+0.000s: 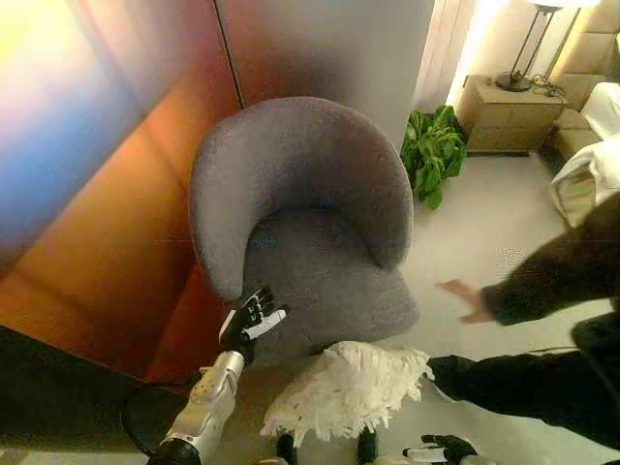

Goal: Pick up the pillow and put it on the sofa.

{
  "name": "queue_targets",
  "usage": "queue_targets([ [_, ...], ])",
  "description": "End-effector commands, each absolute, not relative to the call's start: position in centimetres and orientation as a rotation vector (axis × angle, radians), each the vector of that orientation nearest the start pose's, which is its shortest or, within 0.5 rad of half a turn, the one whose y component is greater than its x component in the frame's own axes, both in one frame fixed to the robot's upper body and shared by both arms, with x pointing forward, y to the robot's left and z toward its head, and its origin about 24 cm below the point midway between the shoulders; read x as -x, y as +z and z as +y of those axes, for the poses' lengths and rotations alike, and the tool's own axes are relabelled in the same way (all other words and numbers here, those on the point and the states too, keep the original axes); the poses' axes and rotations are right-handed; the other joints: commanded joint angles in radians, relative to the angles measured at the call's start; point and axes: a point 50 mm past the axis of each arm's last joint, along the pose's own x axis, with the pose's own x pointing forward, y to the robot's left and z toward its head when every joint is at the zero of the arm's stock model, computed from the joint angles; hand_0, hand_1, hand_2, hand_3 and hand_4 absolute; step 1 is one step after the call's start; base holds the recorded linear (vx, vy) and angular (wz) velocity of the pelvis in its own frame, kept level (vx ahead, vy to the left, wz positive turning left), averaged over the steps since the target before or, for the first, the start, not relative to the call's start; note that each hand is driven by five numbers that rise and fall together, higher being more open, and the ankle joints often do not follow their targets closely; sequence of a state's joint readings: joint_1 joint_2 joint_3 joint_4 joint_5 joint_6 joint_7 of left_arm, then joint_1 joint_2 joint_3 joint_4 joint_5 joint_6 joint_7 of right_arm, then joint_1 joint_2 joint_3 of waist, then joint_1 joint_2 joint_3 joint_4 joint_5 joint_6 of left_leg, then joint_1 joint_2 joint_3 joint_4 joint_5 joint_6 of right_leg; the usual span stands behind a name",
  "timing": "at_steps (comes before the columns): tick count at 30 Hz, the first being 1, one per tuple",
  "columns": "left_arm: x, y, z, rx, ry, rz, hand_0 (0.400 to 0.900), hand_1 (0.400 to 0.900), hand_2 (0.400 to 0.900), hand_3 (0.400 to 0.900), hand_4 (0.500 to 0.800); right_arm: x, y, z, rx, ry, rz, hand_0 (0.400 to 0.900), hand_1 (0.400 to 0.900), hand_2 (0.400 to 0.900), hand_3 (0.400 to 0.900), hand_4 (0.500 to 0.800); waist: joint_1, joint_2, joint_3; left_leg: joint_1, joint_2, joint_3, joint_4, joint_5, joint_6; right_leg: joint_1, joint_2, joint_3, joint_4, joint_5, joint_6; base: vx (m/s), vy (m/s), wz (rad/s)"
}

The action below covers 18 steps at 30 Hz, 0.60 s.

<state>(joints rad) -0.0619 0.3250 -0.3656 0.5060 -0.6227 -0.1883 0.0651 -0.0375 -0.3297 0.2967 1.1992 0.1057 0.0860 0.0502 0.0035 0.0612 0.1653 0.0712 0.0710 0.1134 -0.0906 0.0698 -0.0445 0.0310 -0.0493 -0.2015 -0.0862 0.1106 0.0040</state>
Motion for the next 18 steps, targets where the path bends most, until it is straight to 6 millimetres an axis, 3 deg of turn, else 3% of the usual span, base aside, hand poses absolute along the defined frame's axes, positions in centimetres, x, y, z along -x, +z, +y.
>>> queue_targets([
  [1,-26.1,-1.0,17.1,0.138,-0.086,0.172,0.900,0.900,0.900,0.900,0.800,-10.2,-15.3,-25.8,0.366,0.012,1.291,0.900,0.900,0.900,0.900,0.800,-0.004,-0.040,-0.006,-0.007,-0.047,0.020,0.050,-0.099,0.008,0.019,-0.047,0.037,0.044,-0.105,0.101,0.00,0.000,0.00],
  [18,-26.0,-2.1,17.8,-0.191,-0.177,0.216,0.900,0.900,0.900,0.900,0.800,-11.5,-14.9,-25.8,0.436,0.071,1.254,0.900,0.900,0.900,0.900,0.800,-0.039,-0.034,0.044,-0.036,-0.042,0.057,0.097,-0.119,0.014,-0.029,-0.065,0.077,0.049,-0.088,0.114,0.00,-0.001,-0.05],
])
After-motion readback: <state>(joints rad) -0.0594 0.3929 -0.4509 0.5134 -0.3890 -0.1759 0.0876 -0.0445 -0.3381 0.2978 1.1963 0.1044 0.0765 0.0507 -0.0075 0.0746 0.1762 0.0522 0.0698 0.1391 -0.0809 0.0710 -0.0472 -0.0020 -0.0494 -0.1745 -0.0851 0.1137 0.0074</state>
